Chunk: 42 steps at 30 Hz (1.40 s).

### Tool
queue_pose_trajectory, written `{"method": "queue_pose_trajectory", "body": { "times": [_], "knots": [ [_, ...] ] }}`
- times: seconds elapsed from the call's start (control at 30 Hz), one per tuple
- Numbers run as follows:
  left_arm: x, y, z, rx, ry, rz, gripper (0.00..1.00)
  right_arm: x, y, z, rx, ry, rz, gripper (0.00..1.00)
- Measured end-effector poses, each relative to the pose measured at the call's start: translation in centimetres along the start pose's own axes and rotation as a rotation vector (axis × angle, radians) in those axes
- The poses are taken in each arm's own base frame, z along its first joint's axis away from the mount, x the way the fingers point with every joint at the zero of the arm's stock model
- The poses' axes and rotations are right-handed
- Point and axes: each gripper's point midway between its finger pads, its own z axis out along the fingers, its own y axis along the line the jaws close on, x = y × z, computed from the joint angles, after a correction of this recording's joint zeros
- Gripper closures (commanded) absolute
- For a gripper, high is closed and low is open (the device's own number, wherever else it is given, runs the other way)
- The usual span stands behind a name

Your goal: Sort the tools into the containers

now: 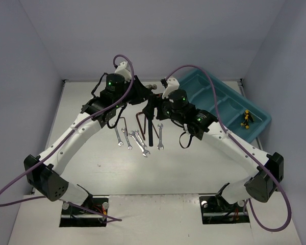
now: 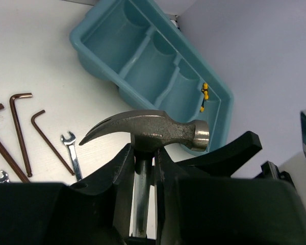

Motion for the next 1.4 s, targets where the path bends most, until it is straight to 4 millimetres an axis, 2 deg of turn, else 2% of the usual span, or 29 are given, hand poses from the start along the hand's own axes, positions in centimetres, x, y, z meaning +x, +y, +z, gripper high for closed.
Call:
{"method": "queue_pose_trajectory", "body": {
  "times": [0.1, 0.17, 0.3, 0.4, 0.53, 0.57, 0.6, 0.63, 0.7, 0.87, 1.07, 1.13, 1.27, 1.4],
  "knots": [
    [0.1, -0.5, -0.2, 0.017, -0.006, 0.005, 1.00, -0.4, 0.2, 0.2, -0.008, -0.014, -0.001, 0.43],
    [0.3, -0.7, -0.4, 0.027, -0.010, 0.007, 1.00, -0.6, 0.3, 0.4, -0.012, -0.019, -0.002, 0.52],
    [0.6, -0.6, -0.5, 0.026, -0.020, 0.015, 1.00, -0.5, 0.5, 1.0, -0.020, -0.017, -0.004, 0.81],
    [0.7, -0.9, -0.4, 0.037, -0.024, 0.022, 1.00, -0.4, 0.7, 1.2, -0.029, -0.013, 0.000, 0.99],
    [0.7, -1.1, -0.4, 0.047, -0.041, 0.031, 1.00, -0.4, 0.7, 1.2, -0.028, -0.013, -0.005, 1.00],
    [0.7, -1.1, -0.4, 0.048, -0.042, 0.033, 0.95, -0.4, 0.7, 1.2, -0.028, -0.014, -0.006, 1.00],
    [0.7, -1.1, -0.4, 0.048, -0.043, 0.036, 0.88, -0.4, 0.6, 1.2, -0.026, -0.015, -0.006, 1.00],
    [0.7, -1.1, -0.4, 0.048, -0.044, 0.039, 0.70, -0.5, 0.6, 1.2, -0.024, -0.016, -0.007, 1.00],
    [0.6, -1.1, -0.5, 0.042, -0.051, 0.045, 0.47, -0.4, 0.4, 1.2, -0.018, -0.016, -0.013, 1.00],
    [0.1, -0.7, -1.8, 0.023, -0.087, 0.072, 0.23, -0.7, -0.5, 1.0, 0.028, -0.031, -0.029, 1.00],
    [-0.2, -0.5, -3.6, 0.003, -0.116, 0.101, 0.20, -2.0, -1.9, 0.3, 0.084, -0.079, -0.028, 1.00],
    [-0.1, 0.1, -4.1, -0.022, -0.118, 0.111, 0.20, -2.5, -3.1, 0.0, 0.113, -0.096, -0.017, 1.00],
    [0.4, 2.0, -5.2, -0.106, -0.119, 0.140, 0.20, -3.6, -7.6, -0.6, 0.224, -0.132, 0.035, 1.00],
    [1.7, 5.5, -7.2, -0.236, -0.102, 0.195, 0.20, -5.0, -13.4, -1.5, 0.370, -0.178, 0.094, 1.00]
  ]
}}
